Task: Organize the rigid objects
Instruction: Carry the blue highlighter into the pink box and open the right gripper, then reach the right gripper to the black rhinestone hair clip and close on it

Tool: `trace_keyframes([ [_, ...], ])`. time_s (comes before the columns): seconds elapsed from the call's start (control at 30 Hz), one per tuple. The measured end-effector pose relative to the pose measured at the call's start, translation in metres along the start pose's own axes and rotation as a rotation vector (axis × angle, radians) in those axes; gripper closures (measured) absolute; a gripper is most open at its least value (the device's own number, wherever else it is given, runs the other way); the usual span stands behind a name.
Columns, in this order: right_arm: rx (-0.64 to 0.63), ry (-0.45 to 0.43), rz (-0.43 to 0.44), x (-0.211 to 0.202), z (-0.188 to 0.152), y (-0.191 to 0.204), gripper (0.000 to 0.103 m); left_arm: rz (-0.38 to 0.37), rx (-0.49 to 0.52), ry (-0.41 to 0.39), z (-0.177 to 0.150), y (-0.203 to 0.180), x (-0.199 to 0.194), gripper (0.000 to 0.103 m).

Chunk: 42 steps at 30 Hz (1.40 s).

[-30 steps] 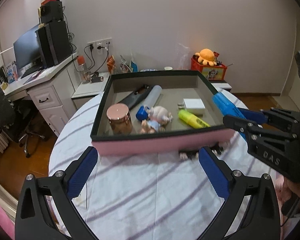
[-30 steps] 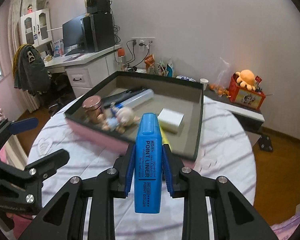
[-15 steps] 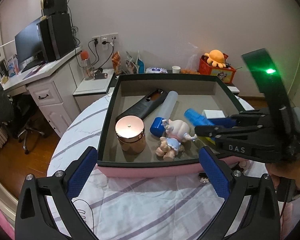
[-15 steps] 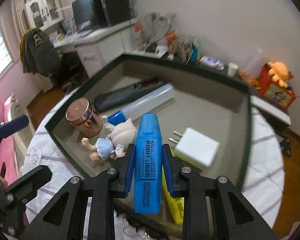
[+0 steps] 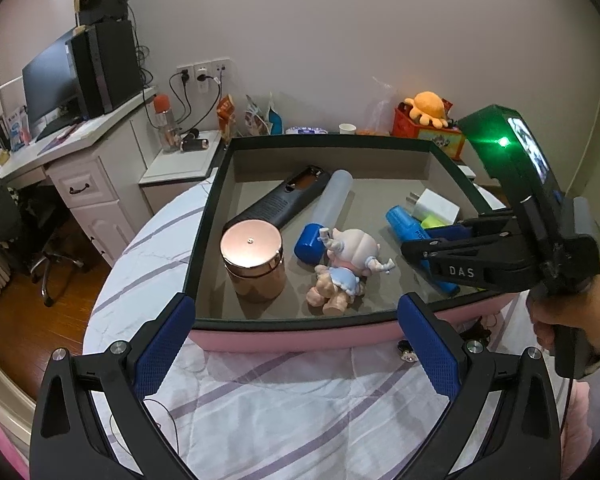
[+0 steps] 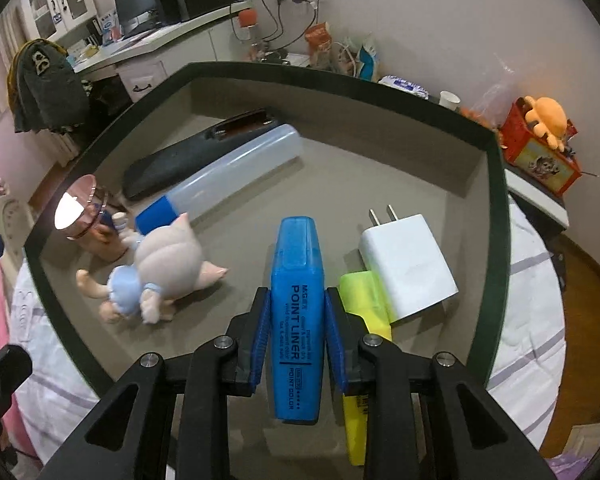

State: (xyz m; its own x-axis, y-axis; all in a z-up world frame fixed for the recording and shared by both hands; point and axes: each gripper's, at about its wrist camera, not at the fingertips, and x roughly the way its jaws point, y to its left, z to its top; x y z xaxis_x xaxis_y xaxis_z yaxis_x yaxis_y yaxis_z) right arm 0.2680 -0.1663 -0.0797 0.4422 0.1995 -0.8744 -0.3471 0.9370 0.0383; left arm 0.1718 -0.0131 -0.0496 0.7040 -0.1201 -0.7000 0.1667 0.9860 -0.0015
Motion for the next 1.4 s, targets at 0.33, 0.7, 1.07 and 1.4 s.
trace_keyframes([
  [0.33,0.036,-0.068,-0.054,-0.039,-0.012,-0.005,0.052,0.006,-0.008,0.015,-0.007,0.005,0.000,0.001],
  [0.7,0.098,-0.029,-0.076,-0.010,0.016,-0.017,0.051,0.028,-0.007,0.013,-0.008,0.008,-0.009,0.001],
  [1.07,0.089,-0.118,-0.069,-0.041,-0.002,-0.009,0.045,0.028,-0.018,0.024,-0.014,0.014,-0.014,0.001],
  [1.4,0.074,-0.303,-0.063,-0.110,-0.066,0.009,0.035,-0.014,-0.053,0.052,-0.034,0.016,-0.027,0.001],
])
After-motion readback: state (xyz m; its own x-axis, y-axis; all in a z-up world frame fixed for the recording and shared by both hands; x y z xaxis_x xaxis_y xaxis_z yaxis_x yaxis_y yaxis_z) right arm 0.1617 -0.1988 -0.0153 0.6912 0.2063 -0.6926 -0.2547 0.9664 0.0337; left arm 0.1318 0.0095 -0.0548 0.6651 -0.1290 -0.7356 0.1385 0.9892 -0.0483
